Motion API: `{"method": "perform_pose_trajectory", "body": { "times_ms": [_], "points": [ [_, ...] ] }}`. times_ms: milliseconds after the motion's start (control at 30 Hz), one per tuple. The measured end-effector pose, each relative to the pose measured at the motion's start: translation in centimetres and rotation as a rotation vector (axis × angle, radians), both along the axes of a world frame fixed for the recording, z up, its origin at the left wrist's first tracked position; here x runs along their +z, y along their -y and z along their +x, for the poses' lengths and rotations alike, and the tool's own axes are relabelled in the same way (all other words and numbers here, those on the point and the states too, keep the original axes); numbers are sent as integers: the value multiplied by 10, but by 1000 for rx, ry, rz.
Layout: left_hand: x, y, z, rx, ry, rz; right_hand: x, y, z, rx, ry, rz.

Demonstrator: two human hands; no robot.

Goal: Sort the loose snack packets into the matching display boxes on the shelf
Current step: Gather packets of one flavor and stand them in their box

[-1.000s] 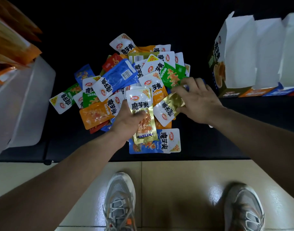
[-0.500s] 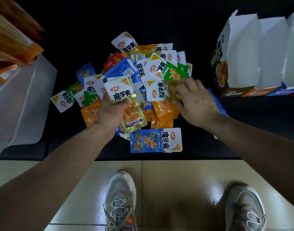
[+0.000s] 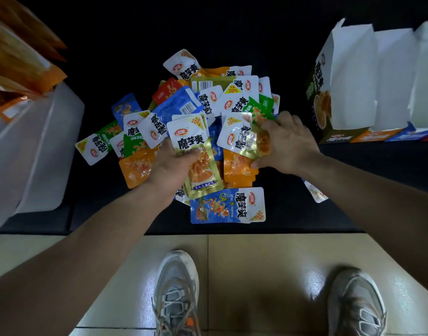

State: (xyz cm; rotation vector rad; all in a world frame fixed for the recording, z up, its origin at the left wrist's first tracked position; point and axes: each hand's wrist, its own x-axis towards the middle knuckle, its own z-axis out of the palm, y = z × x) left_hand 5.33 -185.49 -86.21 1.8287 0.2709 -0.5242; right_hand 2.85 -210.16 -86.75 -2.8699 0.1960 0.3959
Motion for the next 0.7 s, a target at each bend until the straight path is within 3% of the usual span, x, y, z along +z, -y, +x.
{"method": "perform_pose_trajectory", "body": {
  "times_ms": [133, 267, 333, 400, 533, 700],
  "points": [
    [3, -1, -3, -8, -20, -32, 5, 0, -10, -78, 12, 114],
    [5, 3, -4, 13, -53, -56, 18, 0, -21, -351, 144, 633],
    [9, 10, -5, 44, -91, -138, 26, -10, -29, -472, 117, 954],
    [14, 20, -6, 85, -150, -235, 28, -25, -39, -509, 63, 1125],
    [27, 45, -15, 123, -220, -356, 26, -47, -46, -572, 30, 1090],
    [38, 66, -21, 7, -155, -259, 37, -35, -51, -470, 58, 859]
  ]
}}
